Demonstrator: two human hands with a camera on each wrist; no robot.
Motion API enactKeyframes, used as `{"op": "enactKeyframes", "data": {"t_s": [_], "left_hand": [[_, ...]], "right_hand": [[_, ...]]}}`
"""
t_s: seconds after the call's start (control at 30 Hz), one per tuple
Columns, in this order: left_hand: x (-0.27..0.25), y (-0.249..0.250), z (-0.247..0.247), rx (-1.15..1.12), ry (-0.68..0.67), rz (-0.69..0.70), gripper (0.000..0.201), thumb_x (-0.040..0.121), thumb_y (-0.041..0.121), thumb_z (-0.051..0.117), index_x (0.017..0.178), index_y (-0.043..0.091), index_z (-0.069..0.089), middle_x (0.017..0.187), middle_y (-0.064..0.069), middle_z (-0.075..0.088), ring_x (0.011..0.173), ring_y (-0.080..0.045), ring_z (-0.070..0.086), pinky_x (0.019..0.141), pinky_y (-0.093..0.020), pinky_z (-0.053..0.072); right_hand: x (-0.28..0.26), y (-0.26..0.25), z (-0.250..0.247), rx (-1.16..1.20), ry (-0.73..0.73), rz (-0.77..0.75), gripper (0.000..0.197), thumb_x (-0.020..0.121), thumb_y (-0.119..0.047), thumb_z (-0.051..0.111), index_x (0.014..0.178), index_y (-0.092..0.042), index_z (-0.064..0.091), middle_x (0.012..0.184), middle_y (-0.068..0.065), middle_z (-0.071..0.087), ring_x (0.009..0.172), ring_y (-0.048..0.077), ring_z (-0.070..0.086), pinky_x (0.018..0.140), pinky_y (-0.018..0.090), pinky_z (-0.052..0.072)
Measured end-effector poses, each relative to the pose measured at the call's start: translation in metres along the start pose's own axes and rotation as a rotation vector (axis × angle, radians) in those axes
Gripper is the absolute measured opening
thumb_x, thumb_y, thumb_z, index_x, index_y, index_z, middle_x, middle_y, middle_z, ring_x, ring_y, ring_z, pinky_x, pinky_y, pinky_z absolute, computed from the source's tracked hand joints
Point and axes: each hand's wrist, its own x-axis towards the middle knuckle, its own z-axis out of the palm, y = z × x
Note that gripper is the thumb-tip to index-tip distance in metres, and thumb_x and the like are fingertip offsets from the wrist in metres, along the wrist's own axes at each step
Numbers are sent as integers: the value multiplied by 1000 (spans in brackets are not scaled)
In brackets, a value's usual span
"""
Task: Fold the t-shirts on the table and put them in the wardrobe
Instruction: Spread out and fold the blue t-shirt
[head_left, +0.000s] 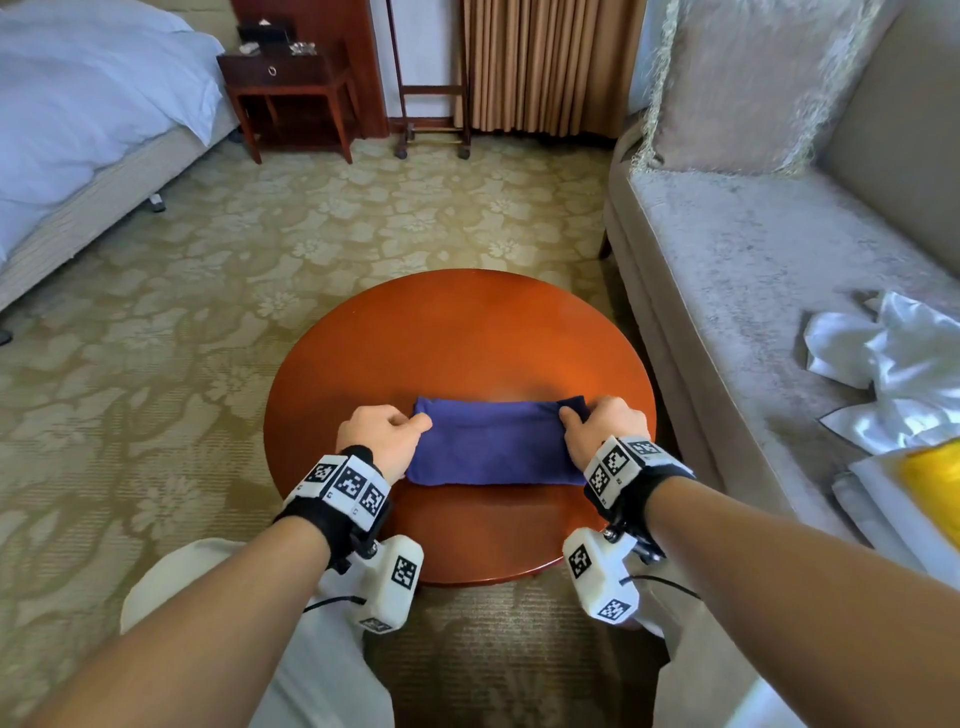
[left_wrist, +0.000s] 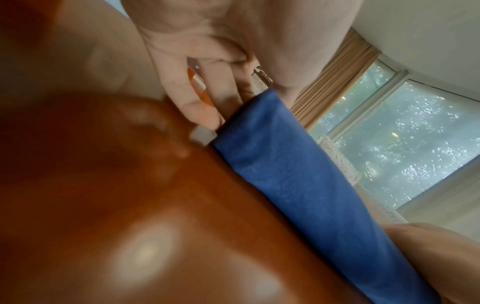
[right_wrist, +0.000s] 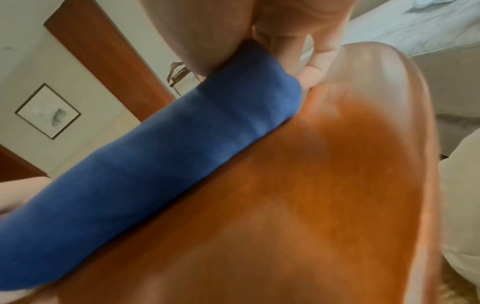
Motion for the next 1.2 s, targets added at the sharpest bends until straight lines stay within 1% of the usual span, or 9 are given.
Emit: {"op": "enactKeyframes", "data": {"t_s": [0.1, 0.2, 0.37, 0.47, 0.57, 0.73, 0.97, 1.07, 1.2], "left_hand": [[-5, 8, -1, 39, 62, 11, 31, 82, 41, 66, 70, 13, 66, 72, -5, 66, 86, -29, 60, 62, -30, 42], [-10, 21, -6, 129, 111, 34, 34, 81, 47, 69, 96, 17, 63, 101, -6, 65, 107, -32, 55, 81, -32, 44], [-24, 31, -4, 260, 230, 219, 73, 77, 53, 72, 136, 23, 40, 141, -4, 36, 132, -26, 36, 107, -44, 29], [-28, 37, 3, 351, 92, 523, 57, 94, 38, 55, 146, 30, 34, 157, 5, 21, 145, -16, 20, 117, -42, 14], [-24, 38, 14, 513, -192, 548, 55, 103, 31, 35, 155, 30, 16, 164, 8, 5, 150, -9, -1, 121, -41, -2], [-17, 19, 28, 736, -333, 430, 55, 105, 43, 11, 156, 28, 0, 163, 8, -12, 148, -6, -14, 119, -48, -11], [-11, 28, 28, 666, -433, 326, 63, 102, 52, 19, 156, 29, -3, 161, 9, -20, 147, -5, -18, 117, -52, -11], [-11, 32, 25, 523, -317, 283, 49, 104, 42, 25, 152, 31, 25, 164, 6, -3, 150, -11, -7, 120, -50, 0], [-8, 28, 12, 383, -56, 153, 12, 99, 31, 49, 108, 29, 57, 142, -2, 45, 134, -29, 32, 105, -44, 32]], "right_hand": [[0, -3, -2, 8, 15, 32, 41, 89, -44, 58, 112, -10, 55, 113, 14, 61, 98, 34, 60, 82, 38, 51], [-8, -7, 0, 6, 151, 7, 54, 84, -46, 61, 123, -11, 44, 128, 11, 48, 119, 32, 47, 98, 44, 41], [-38, -20, 6, -82, 239, -446, 65, 88, -46, 54, 142, -18, 32, 155, 0, 19, 143, 20, 18, 111, 44, 21], [-53, -27, 20, -205, 44, -669, 61, 98, -42, 38, 152, -19, 19, 162, -4, -1, 149, 13, -6, 118, 43, 7], [-55, -20, 40, -392, -44, -725, 58, 102, -42, 18, 155, -20, 10, 163, -1, -5, 149, 16, -10, 121, 42, 6], [-46, -7, 49, -489, -174, -648, 64, 100, -56, 16, 154, -30, -6, 161, -4, -17, 148, 16, -17, 120, 37, -6], [-43, -6, 39, -346, -169, -399, 67, 97, -54, 22, 154, -32, -3, 161, -6, -14, 148, 13, -16, 120, 43, -9], [-42, -1, 32, -316, -164, -304, 63, 97, -45, 21, 154, -31, -2, 161, -4, -14, 148, 18, -16, 119, 45, -8], [-43, 2, 28, -190, -156, -158, 68, 93, -39, 32, 154, -30, 3, 162, 3, -11, 148, 25, -10, 120, 45, -4]]}}
